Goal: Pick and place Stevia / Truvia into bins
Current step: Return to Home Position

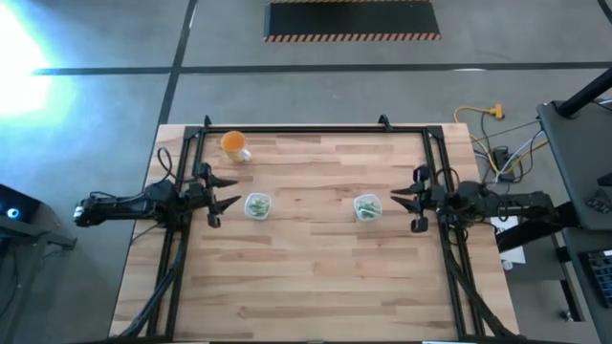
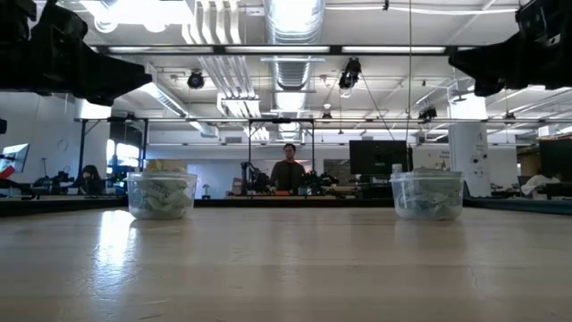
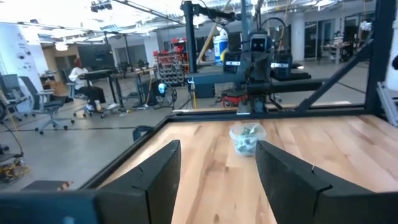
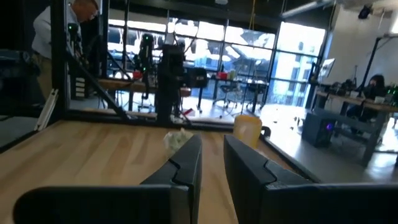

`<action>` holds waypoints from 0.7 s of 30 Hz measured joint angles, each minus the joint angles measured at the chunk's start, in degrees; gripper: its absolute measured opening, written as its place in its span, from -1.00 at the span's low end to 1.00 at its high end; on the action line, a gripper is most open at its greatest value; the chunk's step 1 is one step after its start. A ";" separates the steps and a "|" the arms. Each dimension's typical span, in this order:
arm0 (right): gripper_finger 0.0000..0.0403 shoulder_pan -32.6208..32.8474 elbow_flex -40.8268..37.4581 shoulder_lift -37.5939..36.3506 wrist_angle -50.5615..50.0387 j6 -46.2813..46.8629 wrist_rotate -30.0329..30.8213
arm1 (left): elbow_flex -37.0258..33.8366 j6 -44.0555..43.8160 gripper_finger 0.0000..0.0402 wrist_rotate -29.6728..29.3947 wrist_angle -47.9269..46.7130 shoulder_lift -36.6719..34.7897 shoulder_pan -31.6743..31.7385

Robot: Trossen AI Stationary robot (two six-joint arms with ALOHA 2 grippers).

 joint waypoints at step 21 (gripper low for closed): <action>-0.72 0.87 -0.77 0.07 -2.65 0.76 -0.06 | -1.63 -1.01 -0.04 5.82 0.04 0.00 -1.51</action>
